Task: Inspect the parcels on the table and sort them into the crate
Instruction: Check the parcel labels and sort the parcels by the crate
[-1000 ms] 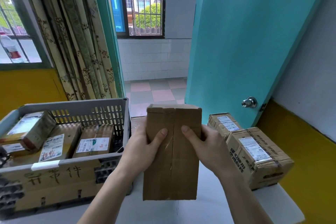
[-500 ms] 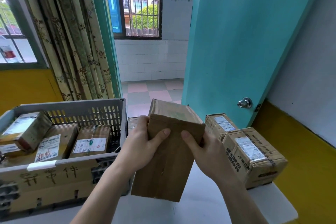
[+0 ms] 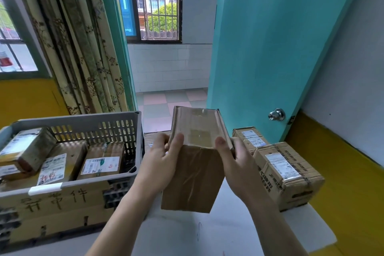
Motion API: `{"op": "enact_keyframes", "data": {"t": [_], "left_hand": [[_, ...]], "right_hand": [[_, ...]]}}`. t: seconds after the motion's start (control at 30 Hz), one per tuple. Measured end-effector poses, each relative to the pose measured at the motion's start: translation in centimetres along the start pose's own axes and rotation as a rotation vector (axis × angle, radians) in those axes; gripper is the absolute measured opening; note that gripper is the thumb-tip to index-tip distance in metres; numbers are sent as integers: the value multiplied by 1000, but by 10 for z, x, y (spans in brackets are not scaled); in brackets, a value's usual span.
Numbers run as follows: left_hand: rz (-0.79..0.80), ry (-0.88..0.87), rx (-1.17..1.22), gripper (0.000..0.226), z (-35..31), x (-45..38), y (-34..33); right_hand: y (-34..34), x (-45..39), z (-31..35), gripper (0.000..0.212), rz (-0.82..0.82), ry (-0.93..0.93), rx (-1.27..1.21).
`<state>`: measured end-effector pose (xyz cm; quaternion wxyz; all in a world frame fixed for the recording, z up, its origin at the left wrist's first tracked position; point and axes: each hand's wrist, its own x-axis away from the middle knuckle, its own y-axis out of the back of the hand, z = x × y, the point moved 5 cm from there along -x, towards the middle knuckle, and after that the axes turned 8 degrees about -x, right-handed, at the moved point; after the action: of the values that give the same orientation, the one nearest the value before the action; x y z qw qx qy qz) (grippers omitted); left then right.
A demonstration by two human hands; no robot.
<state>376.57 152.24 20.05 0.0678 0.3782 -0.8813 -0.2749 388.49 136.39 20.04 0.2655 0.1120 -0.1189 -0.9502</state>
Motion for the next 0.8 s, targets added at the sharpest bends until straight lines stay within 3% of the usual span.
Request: {"op": "enact_keyframes", "data": {"t": [0.1,0.27,0.37,0.43,0.63,0.8], "left_hand": [[24,-26,93,13,-1,1,-8],[106,-39,213,46,-2,0,-14],[24,-89,96,38,-5,-5,-13],[-12,-101,31,44,-3,-9,-12],[24,-78,105,39,6,-8,-20],[88,-101,112,55,9,-2,-27]], "right_hand": [[8,-6,-10,40,-116,-38,-77],[5,-11,-19,28,-91,-21,-24],[4,-9,-25,27,-60,-26,-55],[4,-7,-24,28,-48,-30,-122],[9,-10,-19,30,-61,-88,-247],[11,-16,-22,40,-58,-43,2]]}}
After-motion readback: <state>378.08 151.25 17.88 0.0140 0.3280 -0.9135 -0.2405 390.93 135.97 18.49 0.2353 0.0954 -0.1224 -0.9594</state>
